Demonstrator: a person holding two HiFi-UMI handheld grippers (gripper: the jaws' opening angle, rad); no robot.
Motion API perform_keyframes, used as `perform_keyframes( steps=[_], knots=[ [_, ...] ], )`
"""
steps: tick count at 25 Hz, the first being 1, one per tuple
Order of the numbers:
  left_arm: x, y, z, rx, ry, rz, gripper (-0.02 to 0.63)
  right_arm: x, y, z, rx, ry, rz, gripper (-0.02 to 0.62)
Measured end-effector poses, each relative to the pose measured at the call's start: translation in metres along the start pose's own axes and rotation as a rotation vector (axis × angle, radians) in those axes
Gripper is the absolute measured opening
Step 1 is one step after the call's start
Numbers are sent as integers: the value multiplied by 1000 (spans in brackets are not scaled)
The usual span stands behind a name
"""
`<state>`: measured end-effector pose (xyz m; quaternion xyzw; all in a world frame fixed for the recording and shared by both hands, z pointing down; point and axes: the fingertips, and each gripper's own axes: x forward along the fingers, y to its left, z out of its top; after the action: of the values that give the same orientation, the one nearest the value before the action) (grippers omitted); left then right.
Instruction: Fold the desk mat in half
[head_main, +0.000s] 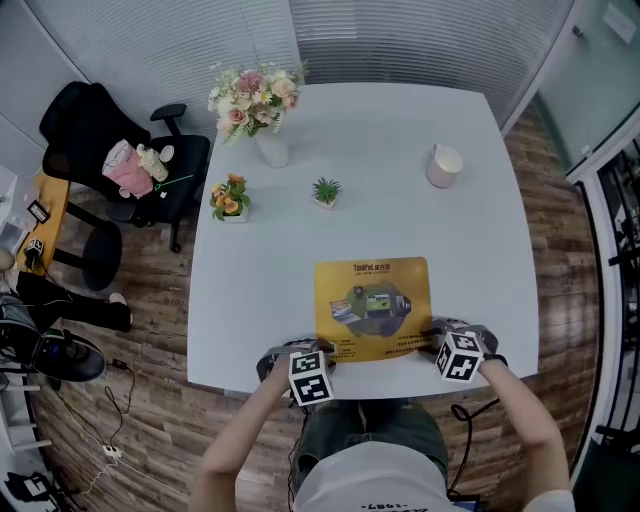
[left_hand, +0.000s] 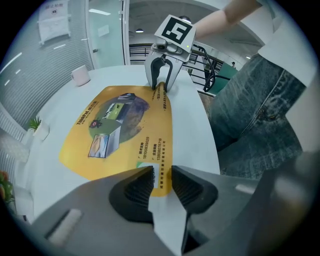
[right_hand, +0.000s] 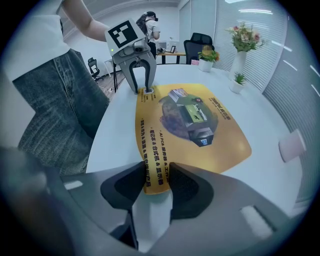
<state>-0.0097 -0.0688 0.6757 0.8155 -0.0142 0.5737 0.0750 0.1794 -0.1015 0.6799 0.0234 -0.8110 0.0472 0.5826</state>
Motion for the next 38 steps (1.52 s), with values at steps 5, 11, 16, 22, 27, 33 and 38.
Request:
perform_keyframes(
  steps=[5,11,16,22,27,33,38],
  knots=[
    [1,-5,1,-22,-10,-28,90,0,0,0,-9,1,11,167],
    [1,-1,0,81,-8,132,132,2,0,0,-15,4,14,164],
    [1,13,0,76,21,173,271,1,0,0,-20,5,15,164],
    [3,17,0,-7,-2,24,270,2,0,1,-23,8,17,164],
    [1,22,2,-23,-12,33,258,1,-1,0,-15,5,23,163],
    [0,30,3,14,11,55,132,1,1,1,-14,6,36,169],
    [-3,31,6,19,-21,52,111,-6,-3,3,-2,-21,57,151]
  ],
)
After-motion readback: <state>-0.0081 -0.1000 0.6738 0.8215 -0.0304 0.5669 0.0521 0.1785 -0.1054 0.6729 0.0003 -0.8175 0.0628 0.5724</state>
